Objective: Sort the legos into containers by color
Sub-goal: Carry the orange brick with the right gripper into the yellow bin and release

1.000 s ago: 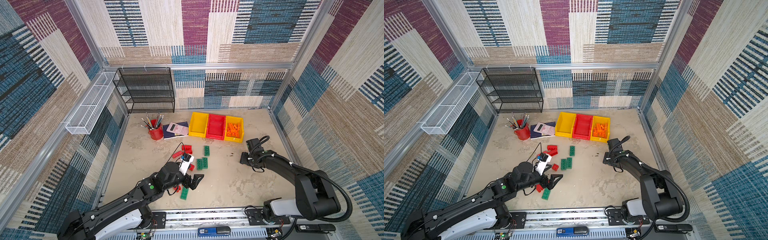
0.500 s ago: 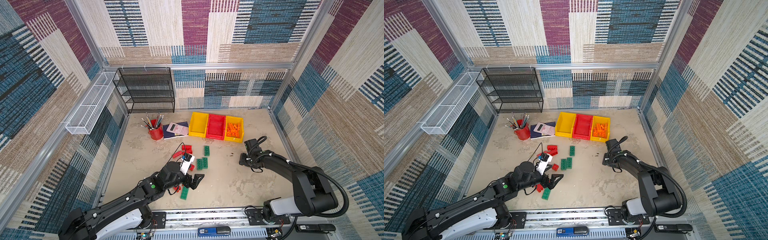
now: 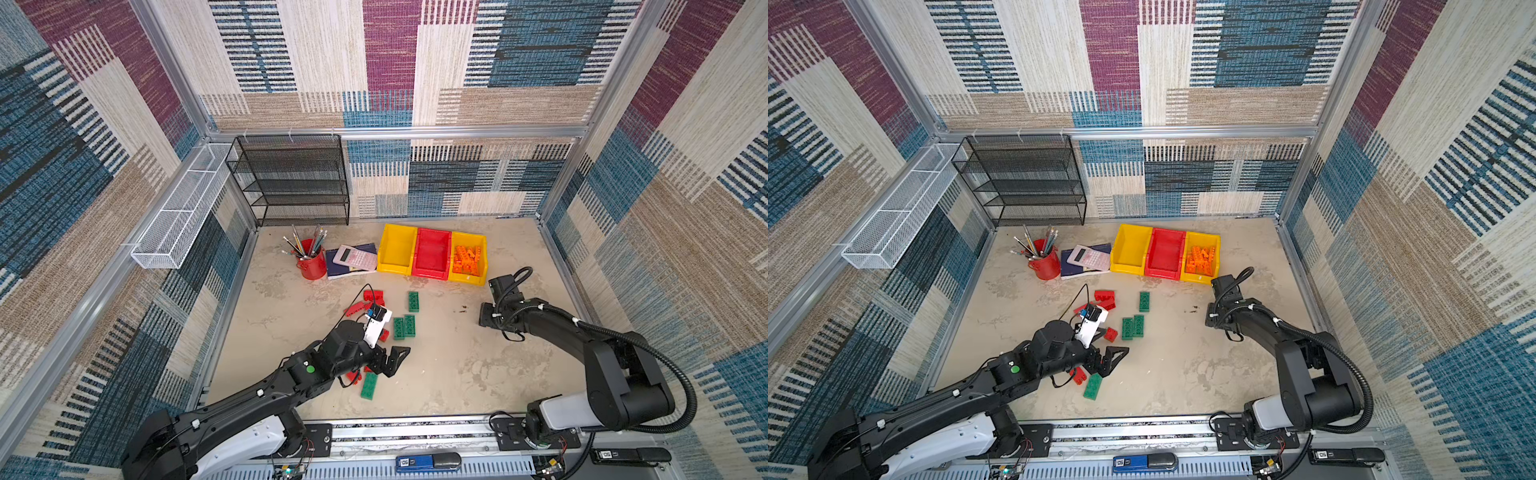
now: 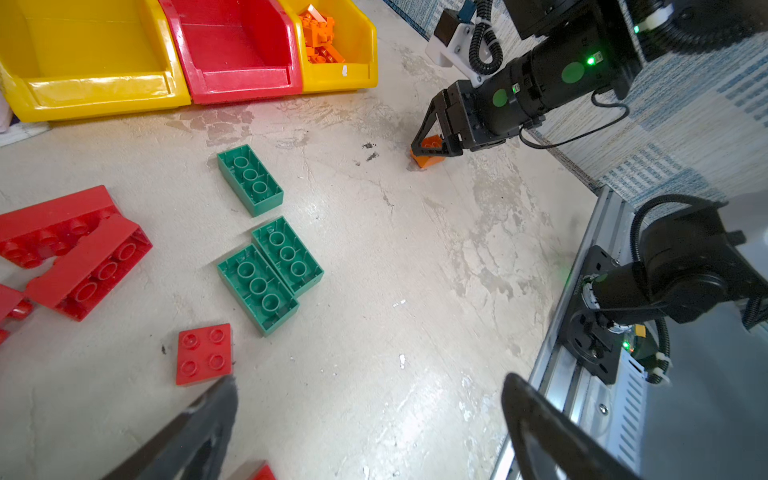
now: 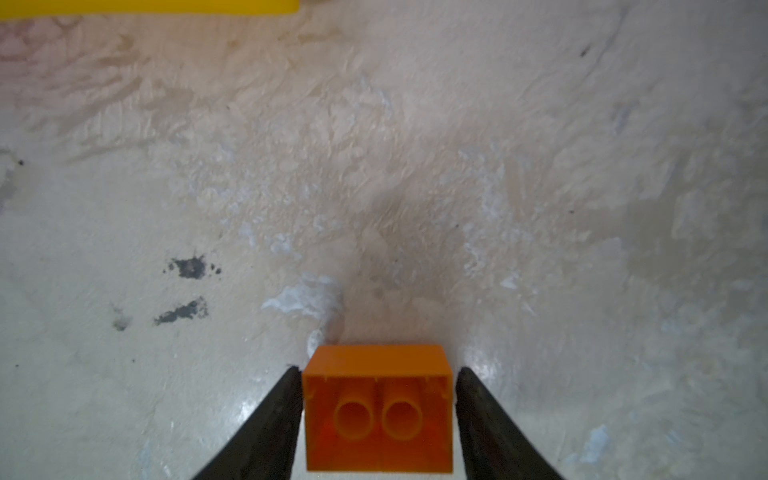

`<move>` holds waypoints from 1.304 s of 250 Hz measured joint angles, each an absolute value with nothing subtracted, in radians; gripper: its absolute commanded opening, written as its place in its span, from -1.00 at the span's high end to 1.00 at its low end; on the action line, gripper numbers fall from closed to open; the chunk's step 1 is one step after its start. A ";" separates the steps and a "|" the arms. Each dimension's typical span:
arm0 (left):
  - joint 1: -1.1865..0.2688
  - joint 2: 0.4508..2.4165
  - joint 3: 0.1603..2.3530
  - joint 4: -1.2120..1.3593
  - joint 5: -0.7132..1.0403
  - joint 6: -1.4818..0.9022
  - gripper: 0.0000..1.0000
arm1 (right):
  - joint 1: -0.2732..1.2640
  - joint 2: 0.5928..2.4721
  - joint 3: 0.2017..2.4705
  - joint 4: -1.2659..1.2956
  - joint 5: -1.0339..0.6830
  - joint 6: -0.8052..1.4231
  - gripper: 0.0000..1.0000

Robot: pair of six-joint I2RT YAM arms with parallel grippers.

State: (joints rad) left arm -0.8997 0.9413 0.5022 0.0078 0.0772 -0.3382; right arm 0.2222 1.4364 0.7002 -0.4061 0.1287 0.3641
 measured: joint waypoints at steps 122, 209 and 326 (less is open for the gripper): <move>-0.900 0.975 0.544 0.006 0.073 -0.342 -0.98 | 0.223 1.433 0.755 -0.385 0.081 0.335 0.15; -0.900 1.017 0.615 -0.044 0.043 -0.331 -0.98 | 0.222 1.560 1.070 -0.369 0.078 0.293 0.14; -0.899 1.026 0.673 -0.122 -0.028 -0.315 -0.99 | 0.197 1.932 1.456 -0.365 0.059 0.224 0.14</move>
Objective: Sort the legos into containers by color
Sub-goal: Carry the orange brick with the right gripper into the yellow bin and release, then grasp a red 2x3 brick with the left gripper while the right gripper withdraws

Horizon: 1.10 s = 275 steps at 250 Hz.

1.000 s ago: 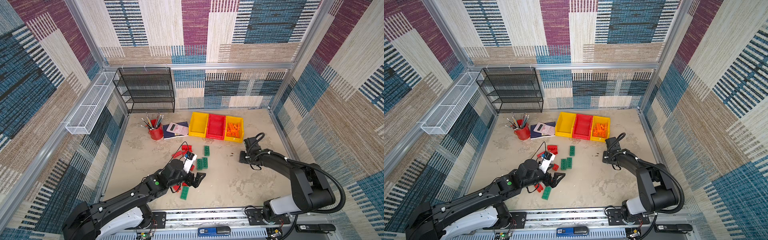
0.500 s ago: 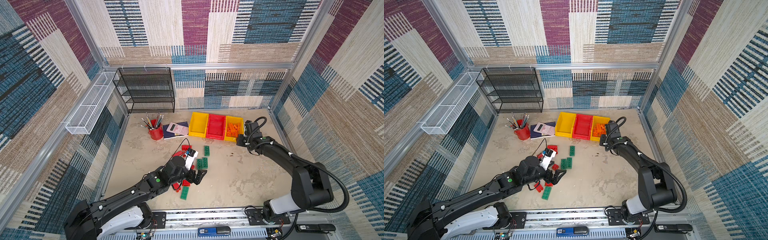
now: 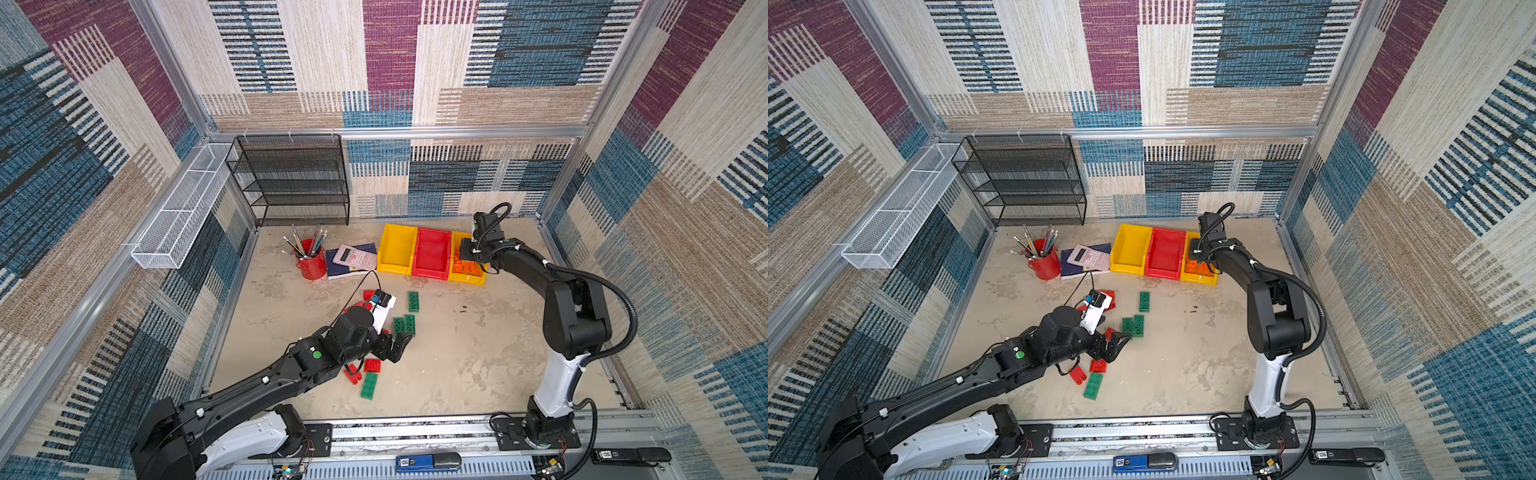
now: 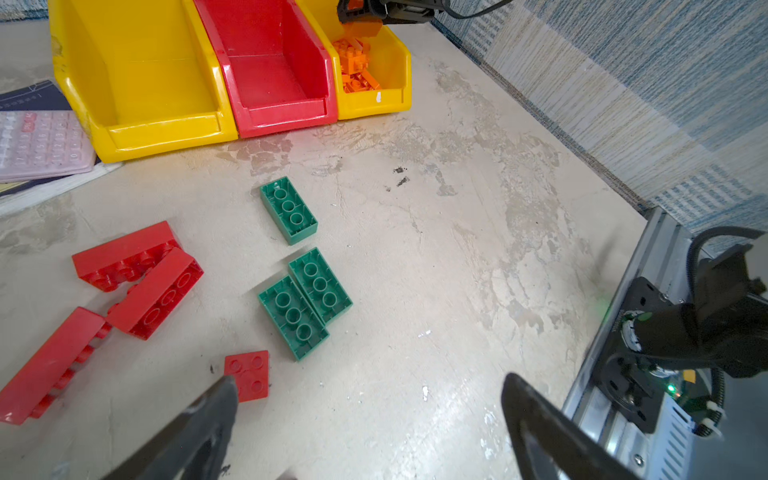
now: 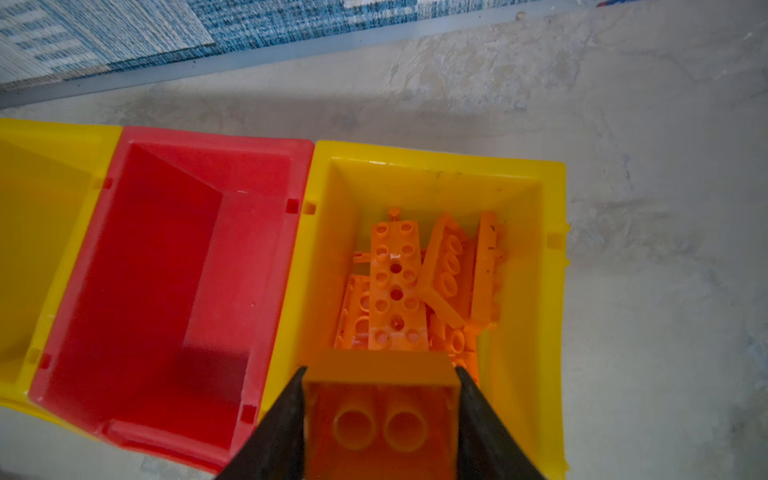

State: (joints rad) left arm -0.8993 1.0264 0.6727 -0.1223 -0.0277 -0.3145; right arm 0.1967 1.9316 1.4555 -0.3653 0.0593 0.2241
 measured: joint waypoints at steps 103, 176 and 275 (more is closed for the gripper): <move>-0.900 1.044 0.717 -0.158 -0.062 -0.312 -0.98 | 0.195 1.928 1.452 -0.349 0.064 0.177 -0.64; -0.889 1.098 0.784 -0.223 -0.137 -0.310 -0.97 | 0.251 1.647 1.242 -0.326 0.059 0.161 -0.99; -0.645 1.376 0.942 -0.330 -0.140 -0.349 -0.93 | 0.374 1.201 0.895 -0.337 -0.035 0.276 -0.99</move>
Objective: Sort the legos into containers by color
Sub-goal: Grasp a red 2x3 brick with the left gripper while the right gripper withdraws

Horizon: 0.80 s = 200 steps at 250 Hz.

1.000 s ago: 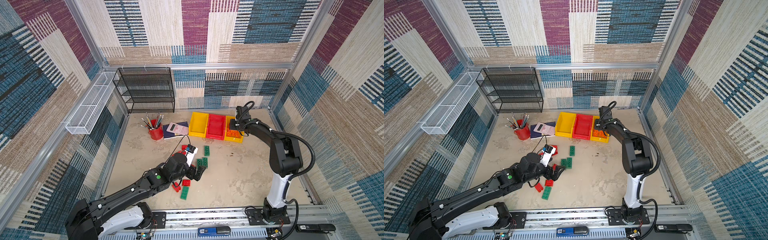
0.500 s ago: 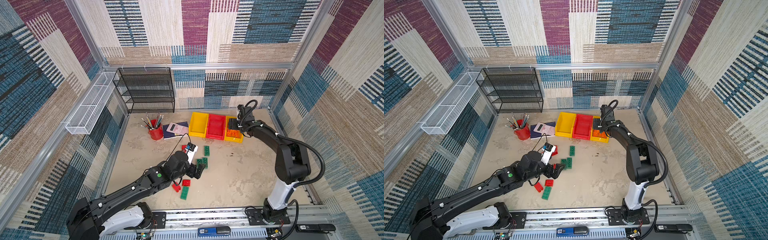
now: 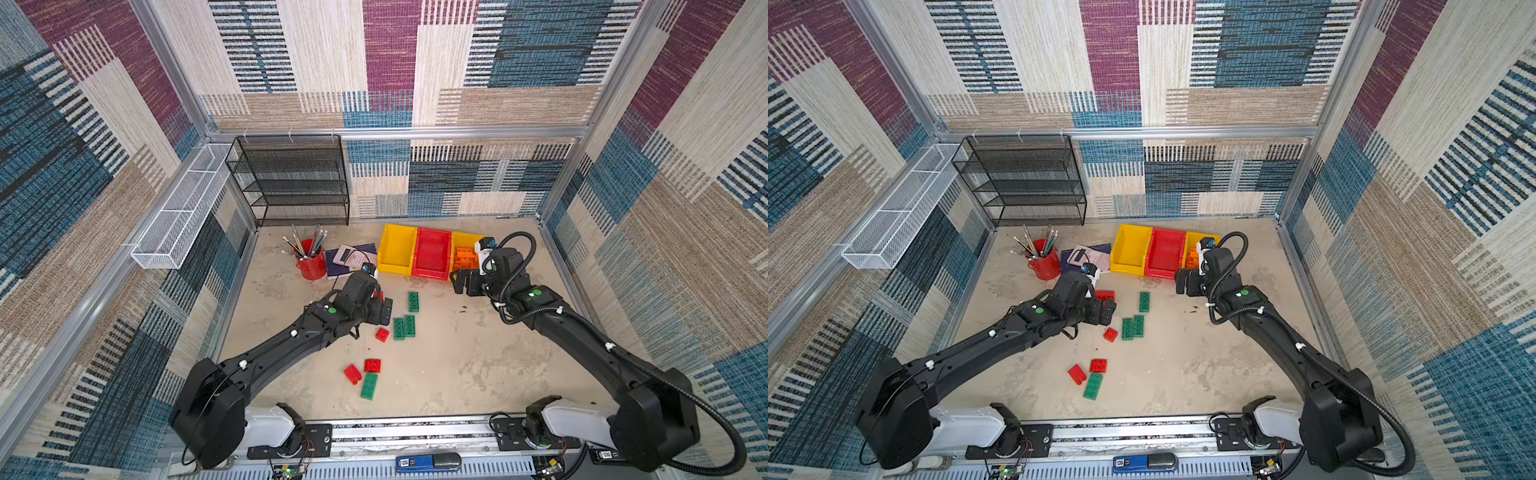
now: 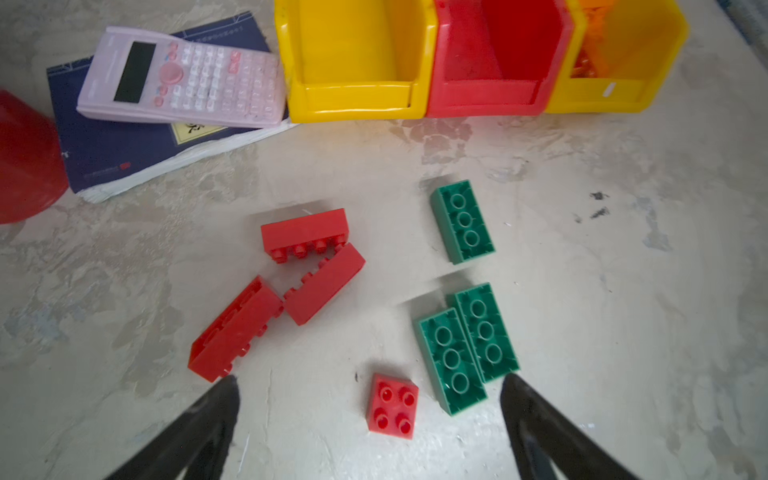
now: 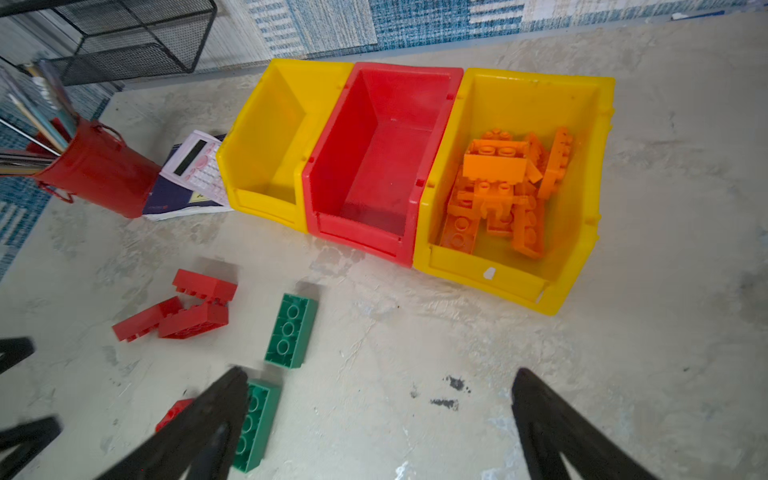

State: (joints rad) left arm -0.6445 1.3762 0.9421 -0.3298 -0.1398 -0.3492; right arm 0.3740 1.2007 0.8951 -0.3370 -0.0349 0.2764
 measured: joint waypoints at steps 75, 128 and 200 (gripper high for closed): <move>-0.588 1.607 1.139 -0.416 -0.105 -0.381 -0.80 | 0.380 1.024 0.817 -0.386 -0.067 0.302 -0.99; -0.558 1.739 1.251 -0.495 -0.105 -0.394 -0.75 | 0.380 0.968 0.765 -0.379 -0.118 0.306 -0.99; -0.535 1.853 1.364 -0.564 -0.106 -0.398 -0.73 | 0.380 0.935 0.720 -0.374 -0.147 0.304 -0.99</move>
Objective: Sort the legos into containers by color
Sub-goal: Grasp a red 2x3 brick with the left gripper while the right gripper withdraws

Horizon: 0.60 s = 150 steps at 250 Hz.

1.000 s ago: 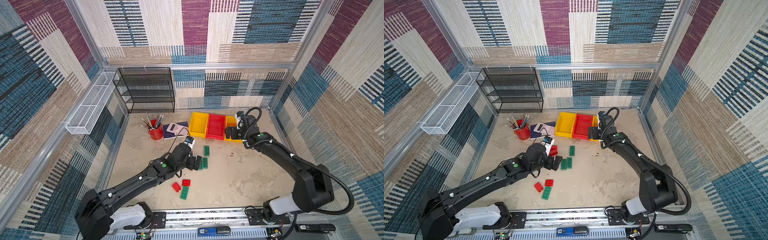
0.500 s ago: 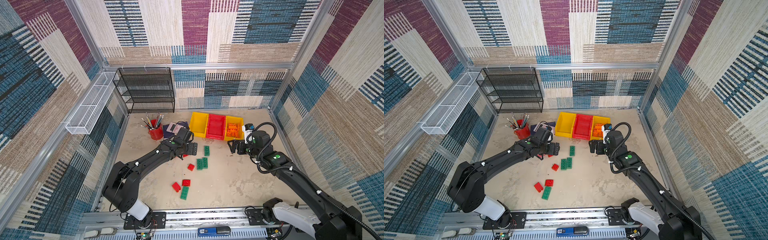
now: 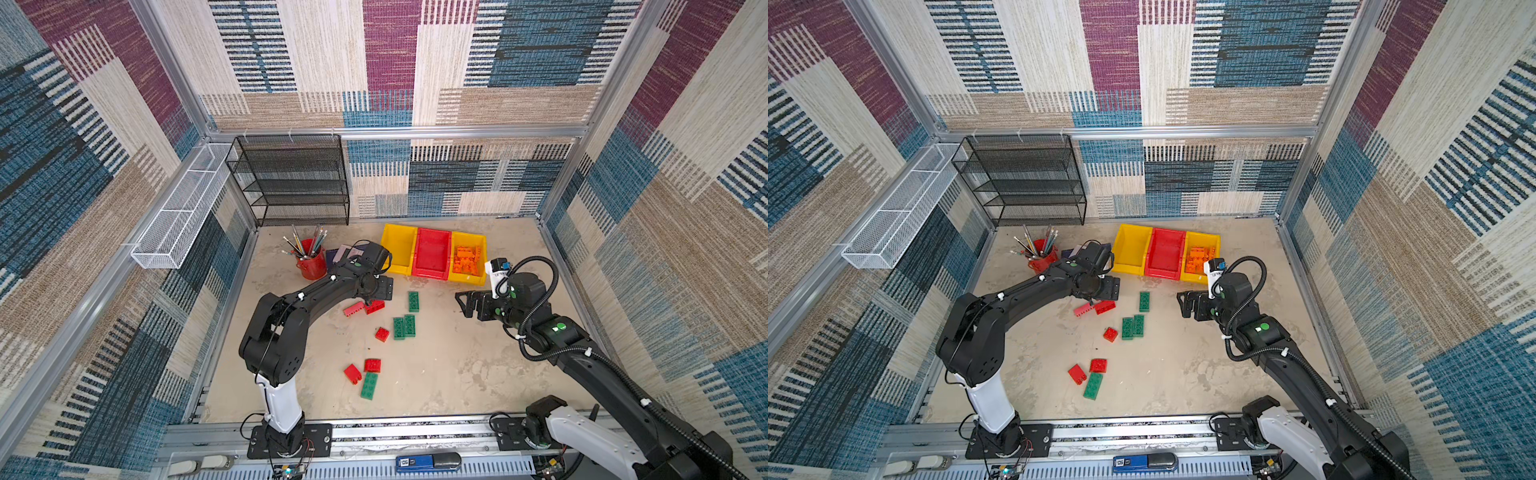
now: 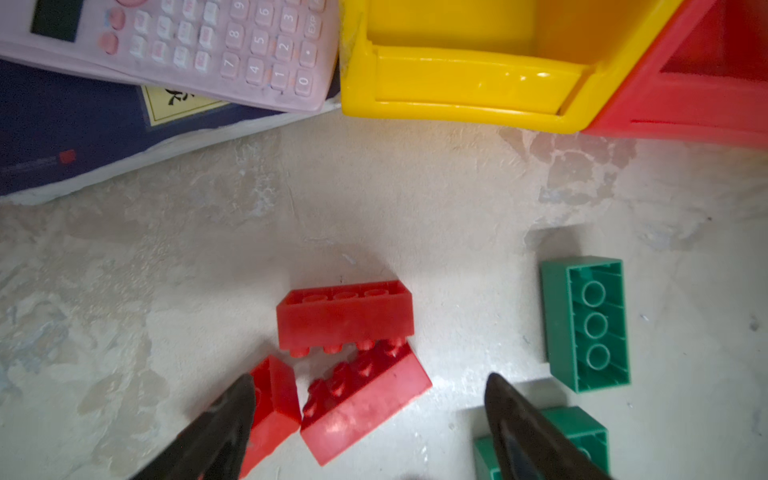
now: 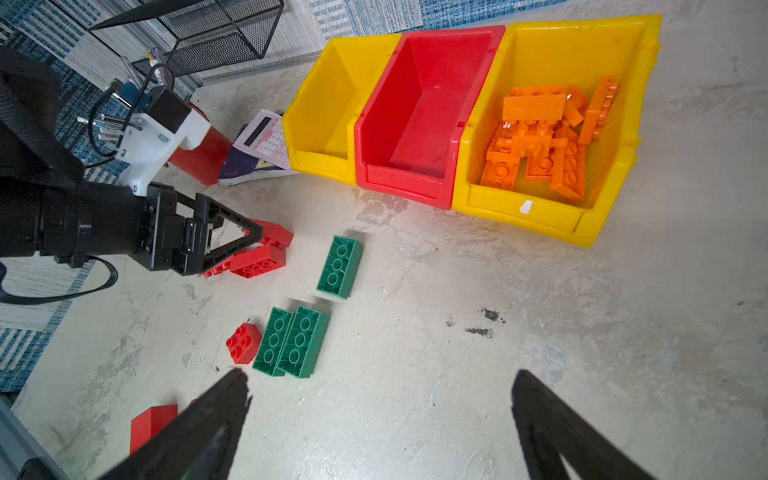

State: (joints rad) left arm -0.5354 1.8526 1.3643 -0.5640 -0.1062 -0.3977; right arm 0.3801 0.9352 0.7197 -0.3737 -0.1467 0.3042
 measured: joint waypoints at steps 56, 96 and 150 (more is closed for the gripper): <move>-0.519 1.919 1.404 -0.584 -0.117 -0.400 -0.73 | 0.380 0.929 0.714 -0.358 -0.157 0.301 -0.99; -0.507 1.947 1.404 -0.588 -0.117 -0.409 -0.73 | 0.380 0.929 0.717 -0.355 -0.165 0.300 -0.99; -0.502 1.971 1.416 -0.580 -0.098 -0.413 -0.71 | 0.380 0.933 0.725 -0.352 -0.165 0.297 -0.99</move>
